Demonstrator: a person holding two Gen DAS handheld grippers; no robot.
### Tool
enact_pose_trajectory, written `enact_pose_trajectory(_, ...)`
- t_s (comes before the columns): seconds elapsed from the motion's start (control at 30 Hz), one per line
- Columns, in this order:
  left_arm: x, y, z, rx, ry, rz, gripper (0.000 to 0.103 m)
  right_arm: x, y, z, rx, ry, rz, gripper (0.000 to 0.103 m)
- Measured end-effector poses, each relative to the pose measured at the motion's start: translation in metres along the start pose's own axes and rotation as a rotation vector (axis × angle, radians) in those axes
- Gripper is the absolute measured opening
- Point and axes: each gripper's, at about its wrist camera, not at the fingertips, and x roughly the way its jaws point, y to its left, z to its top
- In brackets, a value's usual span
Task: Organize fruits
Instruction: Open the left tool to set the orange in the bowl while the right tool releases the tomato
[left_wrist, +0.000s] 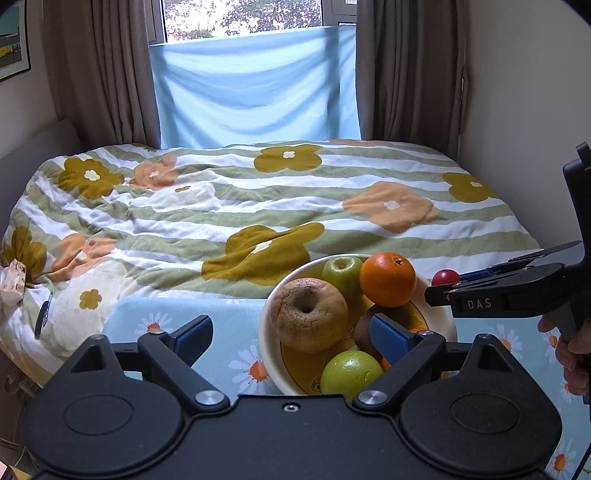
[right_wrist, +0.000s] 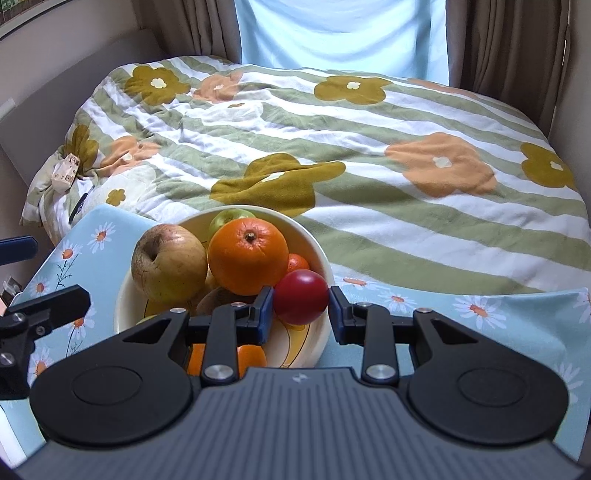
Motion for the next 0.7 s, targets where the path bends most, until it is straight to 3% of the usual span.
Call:
enact_pose_trajectory(0.1, -0.002, 0.006, -0.005, -0.009, 0.003, 0.0, 0.095, 0.003, 0.001, -0.005, -0.004, 0.002, 0.017, 0.047)
enact_pose_trajectory(0.17, -0.003, 0.009, -0.006, -0.013, 0.006, 0.0, 0.095, 0.001, 0.003, -0.006, -0.012, -0.014, 0.017, 0.057)
enact_pose_trajectory(0.23, -0.004, 0.012, -0.008, -0.018, 0.007, -0.003, 0.095, -0.002, 0.006, -0.006, -0.017, -0.025, 0.007, 0.091)
enact_pose_trajectory(0.3, -0.007, 0.013, -0.009, -0.022, 0.007, -0.003, 0.095, -0.009, 0.006, -0.007, -0.001, -0.056, -0.012, 0.102)
enact_pose_trajectory(0.7, -0.036, 0.023, -0.004, -0.017, -0.031, -0.032, 0.095, -0.053, 0.023, -0.002, 0.009, -0.1, -0.051, 0.103)
